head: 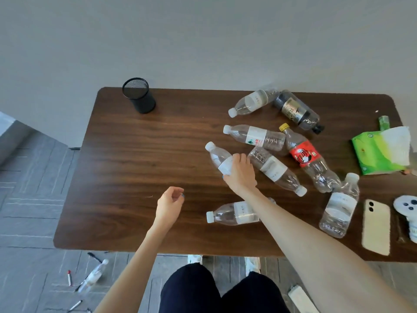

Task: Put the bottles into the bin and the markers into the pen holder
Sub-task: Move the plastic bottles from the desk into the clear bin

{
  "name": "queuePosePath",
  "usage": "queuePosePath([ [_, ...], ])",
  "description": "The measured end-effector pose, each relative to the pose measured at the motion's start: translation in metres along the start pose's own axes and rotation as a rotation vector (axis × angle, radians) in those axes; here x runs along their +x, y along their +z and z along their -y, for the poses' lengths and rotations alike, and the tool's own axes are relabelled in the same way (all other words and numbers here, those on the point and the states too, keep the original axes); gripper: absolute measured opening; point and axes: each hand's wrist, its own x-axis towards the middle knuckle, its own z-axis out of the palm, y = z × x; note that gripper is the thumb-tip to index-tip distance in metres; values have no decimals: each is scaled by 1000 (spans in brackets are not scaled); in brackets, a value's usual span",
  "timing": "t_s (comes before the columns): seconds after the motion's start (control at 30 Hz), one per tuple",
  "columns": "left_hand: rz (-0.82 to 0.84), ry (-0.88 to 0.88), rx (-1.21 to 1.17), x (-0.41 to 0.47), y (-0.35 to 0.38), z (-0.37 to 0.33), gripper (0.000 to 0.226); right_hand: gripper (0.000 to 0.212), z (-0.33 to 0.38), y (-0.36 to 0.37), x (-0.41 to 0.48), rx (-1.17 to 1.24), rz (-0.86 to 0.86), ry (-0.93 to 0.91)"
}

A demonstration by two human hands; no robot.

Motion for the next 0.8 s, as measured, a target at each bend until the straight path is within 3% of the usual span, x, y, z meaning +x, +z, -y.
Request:
queuePosePath([
  [0.23,-145,-66,-44,-41,47,-15,24,68,-20,-37,-1,167,66,-116],
  [0.43,-420,-112,88,-78,92,-38,39,71,-65,-68,-13,168,115,-141],
  [0.57,-591,-347,-6,-94,122,-67,59,74,-96,-78,-31,206,127,-124],
  [0.7,-428,-809,-371,-90,144,-86,105,72,-125,-81,-49,191,151,-94],
  [0.8,-279,-940,-588,-90,157,-95,120,70,-144,-78,-60,208,161,-72],
])
